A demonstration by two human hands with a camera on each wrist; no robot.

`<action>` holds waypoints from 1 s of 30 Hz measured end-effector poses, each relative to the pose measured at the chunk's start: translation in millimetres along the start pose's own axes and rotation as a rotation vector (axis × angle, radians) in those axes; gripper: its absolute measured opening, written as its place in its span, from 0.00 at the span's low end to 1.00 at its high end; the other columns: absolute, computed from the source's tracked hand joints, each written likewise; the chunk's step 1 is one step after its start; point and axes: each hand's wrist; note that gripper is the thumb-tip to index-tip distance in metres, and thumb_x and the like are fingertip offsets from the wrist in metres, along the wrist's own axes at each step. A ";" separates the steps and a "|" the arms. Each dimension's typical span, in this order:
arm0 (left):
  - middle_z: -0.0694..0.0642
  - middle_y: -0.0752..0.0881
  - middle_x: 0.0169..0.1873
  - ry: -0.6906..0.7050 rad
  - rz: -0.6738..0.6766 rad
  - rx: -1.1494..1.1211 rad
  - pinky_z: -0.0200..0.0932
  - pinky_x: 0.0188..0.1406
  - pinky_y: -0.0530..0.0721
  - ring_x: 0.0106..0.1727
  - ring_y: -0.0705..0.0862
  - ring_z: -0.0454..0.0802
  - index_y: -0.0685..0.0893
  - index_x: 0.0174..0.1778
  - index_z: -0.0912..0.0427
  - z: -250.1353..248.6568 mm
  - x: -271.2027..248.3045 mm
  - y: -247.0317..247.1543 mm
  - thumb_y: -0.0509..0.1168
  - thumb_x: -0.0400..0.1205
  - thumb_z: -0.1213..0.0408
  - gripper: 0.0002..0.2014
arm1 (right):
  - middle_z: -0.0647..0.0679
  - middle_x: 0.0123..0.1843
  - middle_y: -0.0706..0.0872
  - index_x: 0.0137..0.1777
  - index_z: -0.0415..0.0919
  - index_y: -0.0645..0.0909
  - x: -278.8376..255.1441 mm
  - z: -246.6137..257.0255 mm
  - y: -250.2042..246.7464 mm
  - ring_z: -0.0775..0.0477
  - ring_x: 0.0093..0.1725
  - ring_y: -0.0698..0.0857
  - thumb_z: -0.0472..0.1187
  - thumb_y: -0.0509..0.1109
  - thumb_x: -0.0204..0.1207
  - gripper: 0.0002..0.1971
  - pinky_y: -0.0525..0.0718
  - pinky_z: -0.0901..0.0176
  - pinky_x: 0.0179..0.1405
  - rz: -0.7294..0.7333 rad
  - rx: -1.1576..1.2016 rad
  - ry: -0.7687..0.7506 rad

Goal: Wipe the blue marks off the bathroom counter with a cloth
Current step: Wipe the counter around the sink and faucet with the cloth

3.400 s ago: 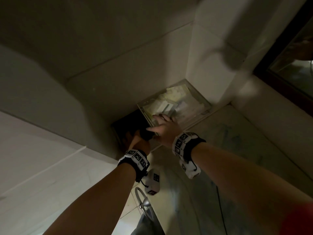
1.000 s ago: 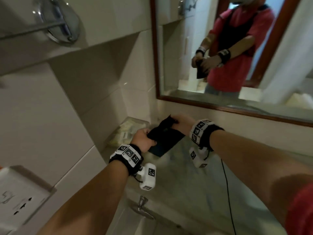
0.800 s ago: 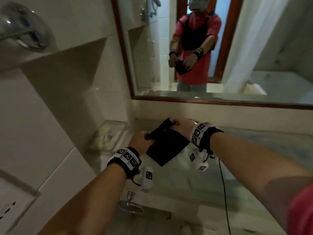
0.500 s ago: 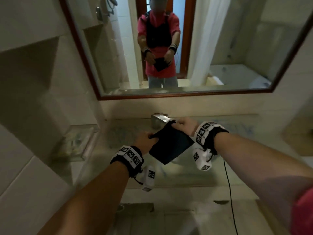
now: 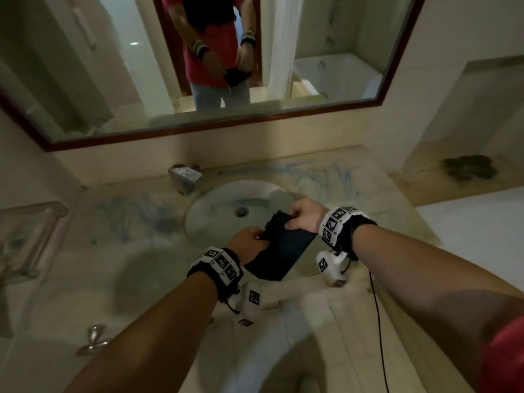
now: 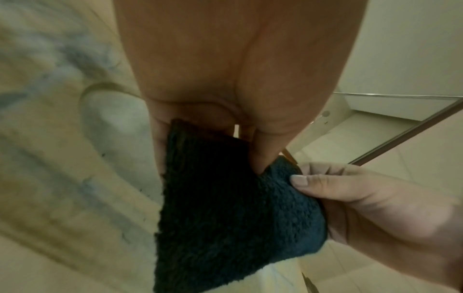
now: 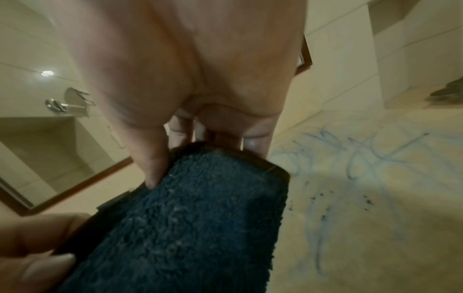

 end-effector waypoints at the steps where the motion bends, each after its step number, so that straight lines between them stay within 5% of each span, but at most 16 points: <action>1: 0.63 0.86 0.51 -0.016 0.002 -0.012 0.48 0.54 0.79 0.54 0.84 0.57 0.84 0.56 0.64 -0.1 6.7 13.4 0.65 0.82 0.67 0.09 | 0.47 0.47 0.84 0.57 0.36 0.86 4.7 -14.8 2.6 0.47 0.49 0.82 0.44 0.80 0.72 0.17 0.73 0.63 0.45 0.013 -0.002 0.010; 6: 0.63 0.87 0.50 -0.115 -0.004 -0.132 0.55 0.58 0.84 0.54 0.86 0.62 0.83 0.54 0.63 17.9 32.6 69.4 0.64 0.82 0.68 0.07 | 0.43 0.51 0.86 0.58 0.33 0.86 28.4 -58.5 23.3 0.47 0.50 0.83 0.39 0.77 0.74 0.15 0.72 0.65 0.41 0.073 -0.040 -0.019; 14: 0.65 0.86 0.57 -0.310 -0.179 -0.203 0.51 0.61 0.81 0.59 0.84 0.63 0.81 0.62 0.67 70.5 43.2 98.5 0.61 0.83 0.69 0.13 | 0.40 0.62 0.81 0.62 0.40 0.81 59.6 -61.8 79.3 0.39 0.61 0.81 0.37 0.72 0.76 0.14 0.80 0.50 0.60 0.015 -0.116 -0.112; 16: 0.65 0.85 0.59 -0.340 -0.204 -0.183 0.50 0.61 0.81 0.59 0.83 0.62 0.80 0.66 0.67 83.6 42.1 101.2 0.59 0.84 0.69 0.16 | 0.41 0.64 0.80 0.63 0.41 0.81 56.4 -63.6 92.3 0.39 0.62 0.81 0.36 0.71 0.77 0.14 0.80 0.53 0.59 0.058 -0.097 -0.109; 20: 0.64 0.86 0.57 -0.308 -0.238 -0.233 0.53 0.60 0.82 0.58 0.84 0.62 0.80 0.66 0.64 93.6 40.2 97.5 0.59 0.83 0.71 0.16 | 0.41 0.68 0.79 0.71 0.43 0.77 47.6 -69.1 113.6 0.38 0.62 0.82 0.39 0.67 0.79 0.20 0.78 0.58 0.54 0.207 -0.176 -0.130; 25: 0.63 0.87 0.53 -0.250 -0.249 -0.233 0.57 0.58 0.84 0.54 0.85 0.61 0.82 0.60 0.61 96.6 42.1 82.6 0.60 0.82 0.70 0.12 | 0.43 0.71 0.74 0.76 0.50 0.73 39.2 -57.6 130.0 0.37 0.64 0.79 0.46 0.67 0.79 0.24 0.79 0.48 0.65 0.257 -0.241 -0.131; 30: 0.59 0.87 0.56 -0.246 -0.257 -0.172 0.50 0.59 0.84 0.57 0.85 0.58 0.82 0.63 0.60 114.9 38.8 60.3 0.64 0.80 0.67 0.15 | 0.43 0.74 0.73 0.80 0.56 0.67 33.7 -53.2 159.4 0.36 0.66 0.78 0.48 0.66 0.78 0.29 0.78 0.43 0.67 0.215 -0.362 -0.126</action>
Point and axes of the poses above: each hand's wrist, its own x-axis towards the middle knuckle, its own y-axis out of the palm, z = x × y
